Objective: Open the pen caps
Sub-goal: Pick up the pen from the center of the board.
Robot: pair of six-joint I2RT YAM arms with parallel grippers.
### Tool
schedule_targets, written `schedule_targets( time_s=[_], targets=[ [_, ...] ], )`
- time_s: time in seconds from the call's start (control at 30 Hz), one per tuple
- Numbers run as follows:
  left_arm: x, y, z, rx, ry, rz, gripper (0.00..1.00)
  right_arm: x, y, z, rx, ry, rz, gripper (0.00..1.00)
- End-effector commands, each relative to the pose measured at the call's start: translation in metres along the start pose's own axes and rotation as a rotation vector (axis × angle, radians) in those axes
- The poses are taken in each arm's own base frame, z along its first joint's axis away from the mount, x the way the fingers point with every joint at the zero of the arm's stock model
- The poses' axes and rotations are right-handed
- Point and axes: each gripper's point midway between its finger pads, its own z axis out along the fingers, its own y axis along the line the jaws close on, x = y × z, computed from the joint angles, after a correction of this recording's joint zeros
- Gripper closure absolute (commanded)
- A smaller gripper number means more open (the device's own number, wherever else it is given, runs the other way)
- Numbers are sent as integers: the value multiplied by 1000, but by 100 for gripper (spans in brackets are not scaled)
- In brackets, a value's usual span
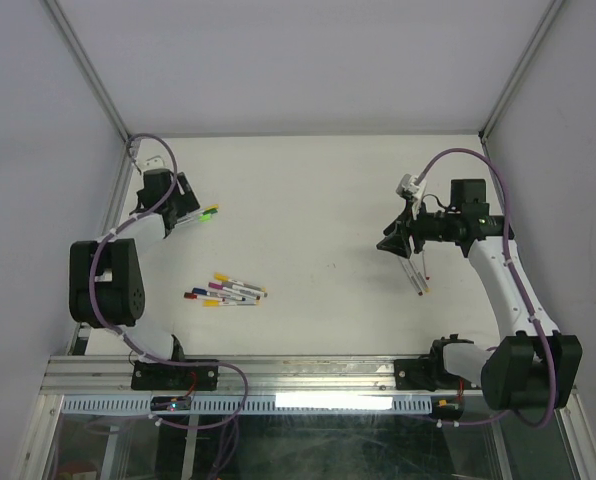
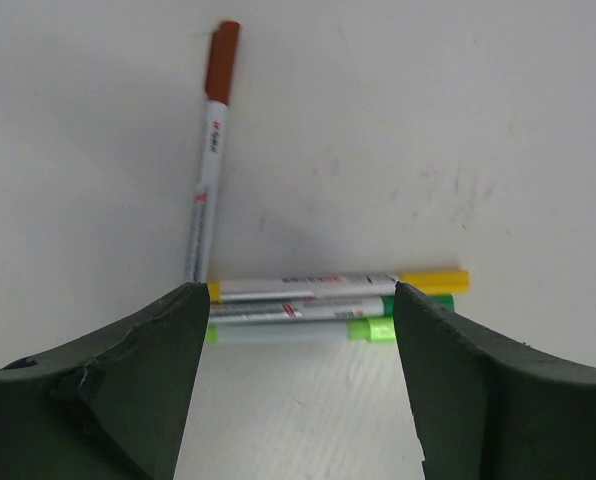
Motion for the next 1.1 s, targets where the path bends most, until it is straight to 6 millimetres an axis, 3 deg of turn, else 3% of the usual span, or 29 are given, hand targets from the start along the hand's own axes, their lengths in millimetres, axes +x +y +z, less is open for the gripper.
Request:
schedule_targets(
  time_s=[0.0,0.2,0.37,0.67,0.93,1.07],
  targets=[
    [-52,20,19,-101,-80,-82,28,-6,1,1,-14,-19,-29,50],
    [-56,39,32,-200,-63,-24,33,-4,1,3,-32,-18,-10,50],
    [-44,45,53,-208,29,9,42,-4,2,4,-40,-19,0,50],
    [-25,50,68,-171,104,-6,47,-3,2,5,-46,-18,10,50],
    [-11,55,72,-183,142,-5,66,-3,1,5,-41,-17,8,50],
    [-7,58,70,-194,148,-8,81,-3,1,5,-39,-18,9,50]
  ],
)
